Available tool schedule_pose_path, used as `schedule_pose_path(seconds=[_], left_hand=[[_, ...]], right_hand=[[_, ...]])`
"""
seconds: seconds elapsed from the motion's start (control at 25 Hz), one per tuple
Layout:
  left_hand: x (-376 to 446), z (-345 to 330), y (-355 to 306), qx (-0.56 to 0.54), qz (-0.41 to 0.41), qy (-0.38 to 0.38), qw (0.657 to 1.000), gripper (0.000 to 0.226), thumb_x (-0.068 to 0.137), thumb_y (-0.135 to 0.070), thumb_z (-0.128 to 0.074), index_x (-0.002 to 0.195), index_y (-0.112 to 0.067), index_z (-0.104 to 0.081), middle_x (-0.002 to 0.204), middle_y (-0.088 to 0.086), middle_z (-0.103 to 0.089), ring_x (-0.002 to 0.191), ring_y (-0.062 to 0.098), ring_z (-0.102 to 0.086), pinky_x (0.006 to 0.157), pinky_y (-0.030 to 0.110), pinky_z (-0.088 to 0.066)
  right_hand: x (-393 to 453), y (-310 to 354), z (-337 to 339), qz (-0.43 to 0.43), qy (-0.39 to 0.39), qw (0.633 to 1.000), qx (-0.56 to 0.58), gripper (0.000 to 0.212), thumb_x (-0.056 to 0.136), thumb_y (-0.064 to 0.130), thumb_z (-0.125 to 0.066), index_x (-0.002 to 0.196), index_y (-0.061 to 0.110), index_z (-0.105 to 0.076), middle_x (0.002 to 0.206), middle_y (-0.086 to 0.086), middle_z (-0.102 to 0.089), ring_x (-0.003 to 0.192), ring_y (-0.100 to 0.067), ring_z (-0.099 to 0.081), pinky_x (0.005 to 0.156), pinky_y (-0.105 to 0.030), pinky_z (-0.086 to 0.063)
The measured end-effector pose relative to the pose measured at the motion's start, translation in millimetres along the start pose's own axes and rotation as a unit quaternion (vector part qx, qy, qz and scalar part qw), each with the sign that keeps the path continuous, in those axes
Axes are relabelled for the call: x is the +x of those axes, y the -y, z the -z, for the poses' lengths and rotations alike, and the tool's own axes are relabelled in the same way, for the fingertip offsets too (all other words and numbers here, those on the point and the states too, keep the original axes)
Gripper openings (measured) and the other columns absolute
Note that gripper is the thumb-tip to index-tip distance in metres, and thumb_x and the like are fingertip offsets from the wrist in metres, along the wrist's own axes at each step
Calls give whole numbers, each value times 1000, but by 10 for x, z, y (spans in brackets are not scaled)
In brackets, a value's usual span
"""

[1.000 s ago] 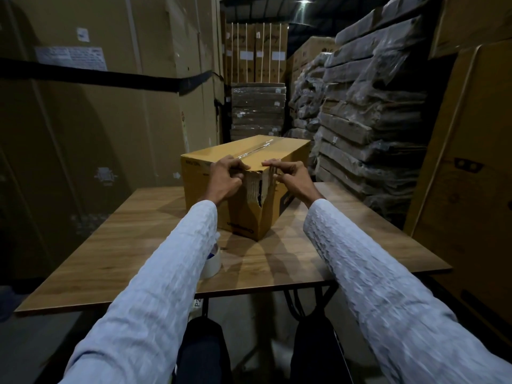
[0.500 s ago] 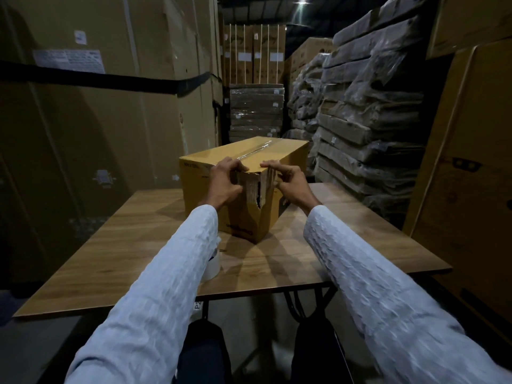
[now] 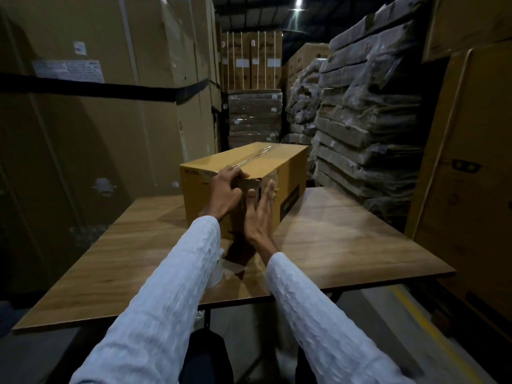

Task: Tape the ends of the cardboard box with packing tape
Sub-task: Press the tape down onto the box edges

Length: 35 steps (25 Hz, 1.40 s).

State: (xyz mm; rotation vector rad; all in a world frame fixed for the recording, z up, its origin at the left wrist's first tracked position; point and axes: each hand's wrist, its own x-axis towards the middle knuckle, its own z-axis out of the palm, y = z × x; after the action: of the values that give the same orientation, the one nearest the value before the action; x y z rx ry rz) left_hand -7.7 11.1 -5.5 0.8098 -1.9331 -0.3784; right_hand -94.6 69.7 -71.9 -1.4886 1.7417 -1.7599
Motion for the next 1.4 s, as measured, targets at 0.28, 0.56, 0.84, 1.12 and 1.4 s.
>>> schedule_pose_path(seconds=[0.28,0.56,0.84,1.12,1.4], left_hand=[[-5,53,12,10,-21,0,1000,54,69,16,-49,108,-10,-75,104,-1,-60,108,25,-57,95,40,-53],[-31,41,-1,-24,-1,8,1000,45,80,17,-53,111,-9,-73,116,7,-62,114,19,-55,95,28,-50],[-49,42,-19,-28,4,8,1000,46,82,18,-54,114,-8,-73,120,8,-62,114,17,-53,87,12,-44],[-51,47,-17,-24,-1,8,1000,45,82,17,-53,115,-7,-73,120,8,-61,116,17,-53,98,26,-47],[-49,32,17,-22,-4,8,1000,48,80,20,-54,114,-7,-72,122,9,-61,119,24,-56,100,34,-55]], right_hand=[[-13,-99,173,70,-78,989,-108,74,104,61,-29,164,28,2,172,5,5,158,-16,4,127,-52,-12],[65,-455,513,348,-37,805,-480,67,107,48,-38,164,22,-14,172,2,-8,159,-23,-1,125,-56,-10],[-7,-532,601,367,-19,779,-508,63,106,48,-40,160,19,-30,170,-3,-21,158,-28,-6,125,-57,-10],[108,-367,554,372,38,794,-478,66,103,34,-44,162,16,-22,172,-2,-9,159,-22,2,128,-51,-8],[-44,-657,559,414,44,794,-444,42,96,23,-54,135,11,-64,157,-7,-47,155,-31,-22,121,-56,-29]])
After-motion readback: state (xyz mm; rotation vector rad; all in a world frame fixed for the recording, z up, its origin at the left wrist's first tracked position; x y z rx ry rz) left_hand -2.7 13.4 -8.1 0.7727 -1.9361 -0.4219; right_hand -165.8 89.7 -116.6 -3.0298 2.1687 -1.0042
